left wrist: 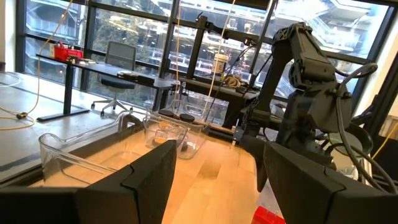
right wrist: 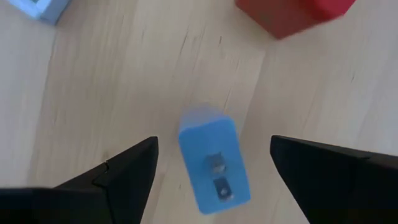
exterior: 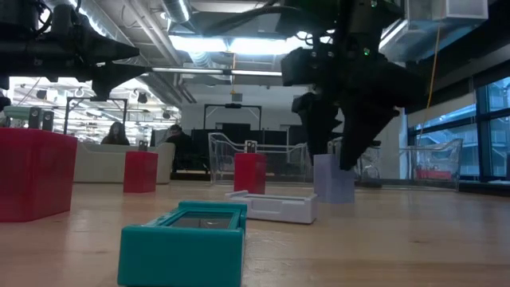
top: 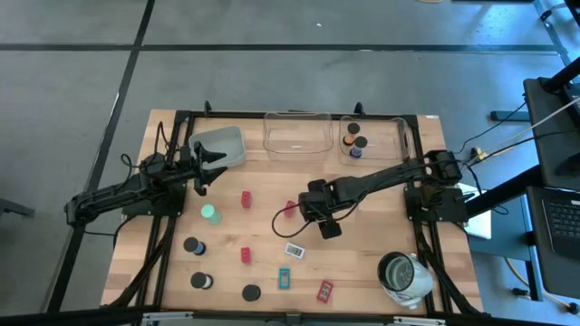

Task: Pick & Place Office items
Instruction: Put the violet adapter into the left transparent bin

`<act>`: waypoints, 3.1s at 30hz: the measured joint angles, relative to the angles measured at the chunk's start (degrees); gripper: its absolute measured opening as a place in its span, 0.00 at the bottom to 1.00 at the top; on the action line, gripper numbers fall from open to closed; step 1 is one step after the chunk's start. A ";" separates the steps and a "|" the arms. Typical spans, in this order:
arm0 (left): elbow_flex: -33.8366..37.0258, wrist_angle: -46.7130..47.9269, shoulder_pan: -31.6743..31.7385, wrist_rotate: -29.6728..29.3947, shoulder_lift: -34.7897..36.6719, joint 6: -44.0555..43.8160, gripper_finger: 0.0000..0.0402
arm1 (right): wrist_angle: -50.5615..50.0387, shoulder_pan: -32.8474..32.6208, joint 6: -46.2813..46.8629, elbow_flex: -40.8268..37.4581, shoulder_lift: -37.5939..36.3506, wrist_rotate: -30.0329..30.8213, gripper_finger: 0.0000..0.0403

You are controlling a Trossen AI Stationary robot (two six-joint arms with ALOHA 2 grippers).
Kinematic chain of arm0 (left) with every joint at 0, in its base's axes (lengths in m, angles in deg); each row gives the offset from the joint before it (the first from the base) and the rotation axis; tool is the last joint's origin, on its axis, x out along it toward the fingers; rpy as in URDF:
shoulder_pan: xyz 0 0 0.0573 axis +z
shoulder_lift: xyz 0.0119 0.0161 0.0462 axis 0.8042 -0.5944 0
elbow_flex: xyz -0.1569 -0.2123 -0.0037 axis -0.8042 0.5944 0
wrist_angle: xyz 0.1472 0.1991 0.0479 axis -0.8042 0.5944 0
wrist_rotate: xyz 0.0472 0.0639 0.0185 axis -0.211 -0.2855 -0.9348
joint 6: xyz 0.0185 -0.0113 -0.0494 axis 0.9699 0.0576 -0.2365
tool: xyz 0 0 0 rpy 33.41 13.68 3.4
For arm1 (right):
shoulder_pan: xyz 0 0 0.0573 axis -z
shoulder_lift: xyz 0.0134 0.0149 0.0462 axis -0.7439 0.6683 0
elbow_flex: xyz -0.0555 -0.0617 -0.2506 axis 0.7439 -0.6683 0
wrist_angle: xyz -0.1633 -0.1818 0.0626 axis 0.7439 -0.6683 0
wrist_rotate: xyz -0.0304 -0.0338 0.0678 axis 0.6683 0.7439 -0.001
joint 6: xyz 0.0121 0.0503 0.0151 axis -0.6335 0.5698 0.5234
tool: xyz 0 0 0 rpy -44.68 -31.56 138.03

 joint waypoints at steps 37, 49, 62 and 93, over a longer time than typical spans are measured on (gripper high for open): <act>0.01 0.07 0.00 -8.46 0.01 -0.46 0.60 | -10.81 11.34 3.33 17.90 -3.65 13.11 0.30; 0.01 0.02 -0.02 -8.79 0.02 -2.03 0.60 | -3.78 36.47 9.26 20.31 2.05 6.30 0.30; 0.02 0.04 -0.02 -8.96 0.02 0.00 0.60 | 0.86 38.75 7.47 20.28 11.83 5.86 0.32; 0.02 0.04 -0.01 -9.01 0.02 0.00 0.60 | -0.15 38.12 9.44 20.26 12.48 2.54 0.33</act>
